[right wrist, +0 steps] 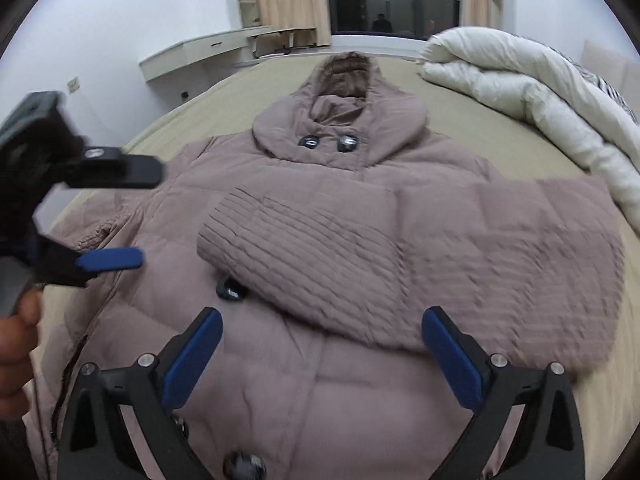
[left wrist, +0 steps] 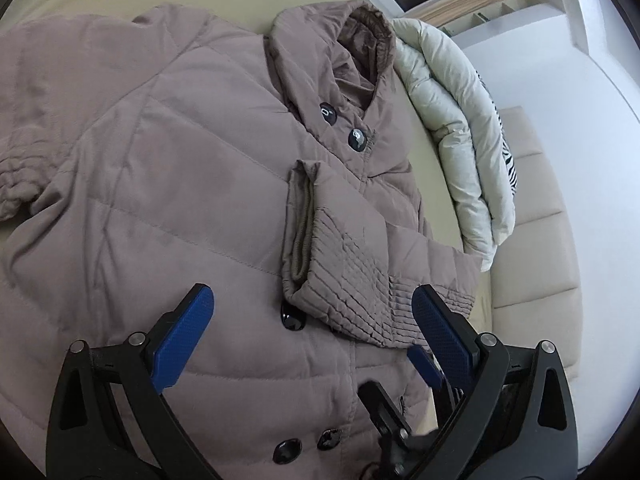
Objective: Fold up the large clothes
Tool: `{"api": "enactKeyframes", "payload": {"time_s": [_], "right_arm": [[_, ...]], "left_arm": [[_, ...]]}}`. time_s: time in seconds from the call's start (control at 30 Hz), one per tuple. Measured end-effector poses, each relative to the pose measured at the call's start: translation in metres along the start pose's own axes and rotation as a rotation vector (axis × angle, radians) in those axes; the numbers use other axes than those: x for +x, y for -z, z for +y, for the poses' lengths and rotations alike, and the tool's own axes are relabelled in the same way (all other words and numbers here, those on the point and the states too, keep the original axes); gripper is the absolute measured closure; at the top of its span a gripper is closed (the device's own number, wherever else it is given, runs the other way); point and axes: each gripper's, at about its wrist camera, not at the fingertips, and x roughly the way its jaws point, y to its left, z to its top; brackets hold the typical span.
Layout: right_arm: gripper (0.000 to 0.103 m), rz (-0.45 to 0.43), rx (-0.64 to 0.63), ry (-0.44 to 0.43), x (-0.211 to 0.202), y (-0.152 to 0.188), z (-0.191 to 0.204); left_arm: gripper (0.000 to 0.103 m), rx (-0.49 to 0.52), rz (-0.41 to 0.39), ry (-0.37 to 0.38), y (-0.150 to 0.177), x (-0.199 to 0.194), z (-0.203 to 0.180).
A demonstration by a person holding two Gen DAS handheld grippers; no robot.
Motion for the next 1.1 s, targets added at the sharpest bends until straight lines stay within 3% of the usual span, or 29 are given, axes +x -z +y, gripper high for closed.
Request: {"api": "enactKeyframes", "payload": {"time_s": [0.07,0.1,0.17,0.2,0.23,0.4,0.63,0.73,0.87,0.93,1.1], "right_arm": [[0.004,0.015,0.106,-0.050,-0.015,0.010,-0.018],[0.005,0.021,0.165,-0.084,-0.022,0.016,-0.029],[0.010,0.027,0.251,-0.128,-0.033,0.028,-0.048],[0.010,0.026,0.287,-0.137,-0.038,0.034,-0.057],[0.010,0.023,0.320,-0.142,-0.043,0.038,-0.065],[0.011,-0.021,0.474,-0.210,-0.056,0.044,-0.097],[0.010,-0.074,0.739,-0.317,-0.056,0.044,-0.145],[0.010,-0.093,0.866,-0.381,-0.053,0.045,-0.163],[0.010,-0.108,1.027,-0.517,-0.036,0.038,-0.170],[0.010,-0.071,1.090,-0.619,-0.013,0.030,-0.166],[0.011,-0.046,1.140,-0.628,0.023,0.008,-0.167]], "left_arm": [[0.003,0.028,0.020,-0.029,-0.008,0.017,-0.010],[0.008,0.038,0.030,-0.047,-0.013,0.028,-0.015],[0.026,0.056,0.059,-0.074,-0.019,0.045,-0.021],[0.047,0.068,0.076,-0.094,-0.020,0.055,-0.024],[0.061,0.082,0.088,-0.140,-0.022,0.064,-0.027],[0.083,0.130,0.080,-0.170,-0.023,0.080,-0.032],[0.090,-0.002,-0.126,-0.154,-0.055,0.015,0.013],[0.090,-0.064,-0.177,-0.175,-0.066,-0.011,0.040],[0.090,-0.116,-0.196,-0.182,-0.074,-0.024,0.066],[0.090,-0.124,-0.198,-0.177,-0.076,-0.025,0.072],[0.090,-0.112,-0.200,-0.190,-0.076,-0.027,0.079]]}}
